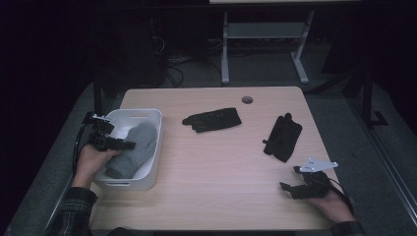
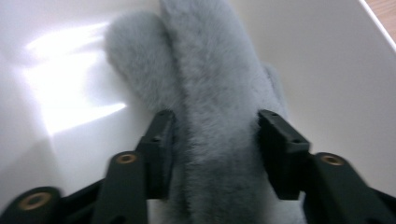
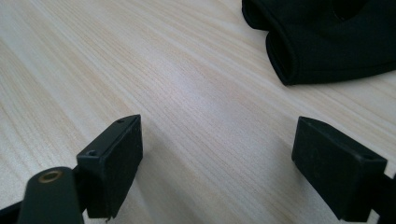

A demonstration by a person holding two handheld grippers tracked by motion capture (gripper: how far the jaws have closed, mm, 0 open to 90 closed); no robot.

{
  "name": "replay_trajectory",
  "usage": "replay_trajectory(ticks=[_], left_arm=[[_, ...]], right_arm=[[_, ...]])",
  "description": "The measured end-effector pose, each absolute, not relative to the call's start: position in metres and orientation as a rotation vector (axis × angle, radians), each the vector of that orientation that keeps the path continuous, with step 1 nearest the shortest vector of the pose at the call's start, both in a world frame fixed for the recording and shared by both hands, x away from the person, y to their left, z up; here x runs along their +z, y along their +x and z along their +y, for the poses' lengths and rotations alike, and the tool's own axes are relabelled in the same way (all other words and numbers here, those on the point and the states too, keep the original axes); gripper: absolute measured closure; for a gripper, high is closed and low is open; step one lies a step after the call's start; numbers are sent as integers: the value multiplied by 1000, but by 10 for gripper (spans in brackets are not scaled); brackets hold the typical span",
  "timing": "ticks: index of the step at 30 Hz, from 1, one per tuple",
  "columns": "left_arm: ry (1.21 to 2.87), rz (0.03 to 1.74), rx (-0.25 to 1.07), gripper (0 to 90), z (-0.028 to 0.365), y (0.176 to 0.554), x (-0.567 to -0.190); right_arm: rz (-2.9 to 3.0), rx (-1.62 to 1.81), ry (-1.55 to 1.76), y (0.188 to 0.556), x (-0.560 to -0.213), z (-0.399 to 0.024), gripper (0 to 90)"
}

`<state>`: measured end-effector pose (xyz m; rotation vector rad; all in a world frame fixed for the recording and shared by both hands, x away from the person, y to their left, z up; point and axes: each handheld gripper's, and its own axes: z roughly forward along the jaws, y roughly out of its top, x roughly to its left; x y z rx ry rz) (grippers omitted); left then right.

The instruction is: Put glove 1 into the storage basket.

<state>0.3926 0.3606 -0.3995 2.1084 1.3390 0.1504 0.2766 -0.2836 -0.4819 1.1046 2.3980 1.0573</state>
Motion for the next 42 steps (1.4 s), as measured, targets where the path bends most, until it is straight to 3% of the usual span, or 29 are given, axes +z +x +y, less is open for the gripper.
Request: replay_trajectory(ticks=[3,10,21,42], left_arm=[[2095,1332,178,346,361,392,-398],[2049,1298,239,268,363,388,-389],[2000,1162,263,257,334,379,-362],[2057,876,158,256,221,359,-354]], right_arm=[[2398,1057,1106,277,-482,-284,162],[2398,1057,1105,277,-482,-284,162],[2395,1056,1108,276,-482,-283,160],[2392,1056,1116,276,-482,-283,156]])
